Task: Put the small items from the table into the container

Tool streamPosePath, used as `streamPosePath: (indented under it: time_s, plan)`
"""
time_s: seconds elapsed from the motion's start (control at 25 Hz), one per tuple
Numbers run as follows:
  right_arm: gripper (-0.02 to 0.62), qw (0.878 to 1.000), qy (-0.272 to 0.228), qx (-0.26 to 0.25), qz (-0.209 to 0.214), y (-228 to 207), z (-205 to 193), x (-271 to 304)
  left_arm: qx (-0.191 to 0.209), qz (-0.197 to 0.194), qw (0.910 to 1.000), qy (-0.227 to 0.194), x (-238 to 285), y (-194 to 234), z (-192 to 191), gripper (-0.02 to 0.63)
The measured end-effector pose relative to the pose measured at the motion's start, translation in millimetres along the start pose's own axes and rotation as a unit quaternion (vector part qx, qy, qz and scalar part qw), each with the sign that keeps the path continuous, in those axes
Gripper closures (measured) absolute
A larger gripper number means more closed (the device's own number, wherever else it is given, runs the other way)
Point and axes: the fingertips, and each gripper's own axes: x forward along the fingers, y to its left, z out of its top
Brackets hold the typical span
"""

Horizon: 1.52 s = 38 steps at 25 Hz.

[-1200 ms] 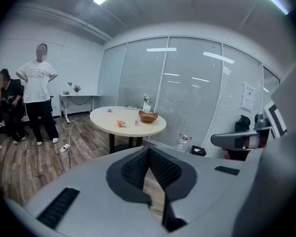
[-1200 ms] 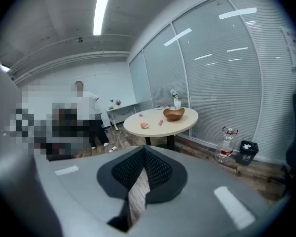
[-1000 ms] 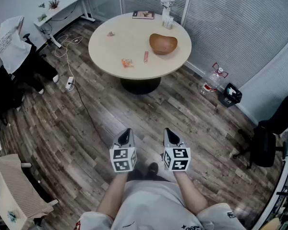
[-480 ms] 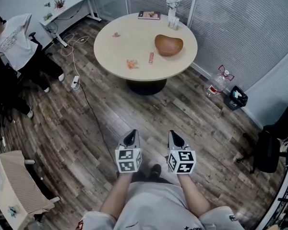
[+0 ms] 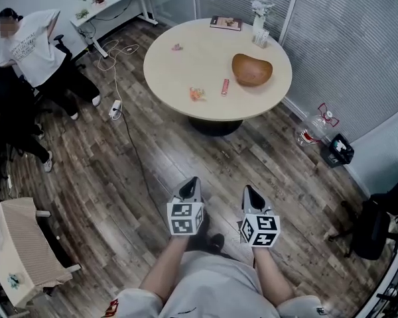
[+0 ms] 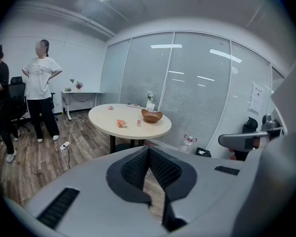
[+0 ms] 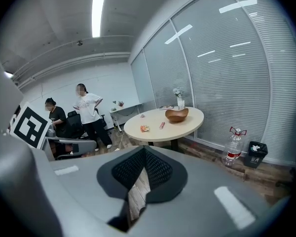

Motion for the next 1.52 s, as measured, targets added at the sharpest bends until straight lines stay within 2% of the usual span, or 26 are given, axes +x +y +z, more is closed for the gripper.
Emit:
streamPosePath:
  time_s: [0.2,0.6,0.88,1.08,1.28,1.52]
  plan:
    - [0.594,1.0,0.0,-0.009,0.006,-2.6,31.2,66.7,-0.004,-0.001,1.0,0.002,57.8,32.2,26.8,0.601]
    - [0.594,1.0,-0.013,-0.025,0.002,-9.6,127.5,199.0,-0.001,-0.01,0.9998,0.019,179.3,95.4,103.6,0.601]
    - [0.594,1.0,-0.001,-0.023,0.004,-49.5,158.8,274.5,-0.006,-0.005,0.9993,0.037,253.3,105.8,132.3,0.601]
    - [0.594,0.999,0.014,-0.03,0.028,-79.8,179.3,333.4,-0.015,0.025,0.9984,0.048,311.0,116.5,148.4,0.601]
    - [0.594,0.996,0.032,-0.055,0.066,-104.5,208.1,384.3,-0.049,0.068,0.995,0.055,356.8,130.8,160.0,0.601]
    - [0.594,0.99,0.055,-0.071,0.108,-117.4,221.0,424.5,-0.058,0.117,0.9882,0.08,387.6,146.2,147.3,0.601]
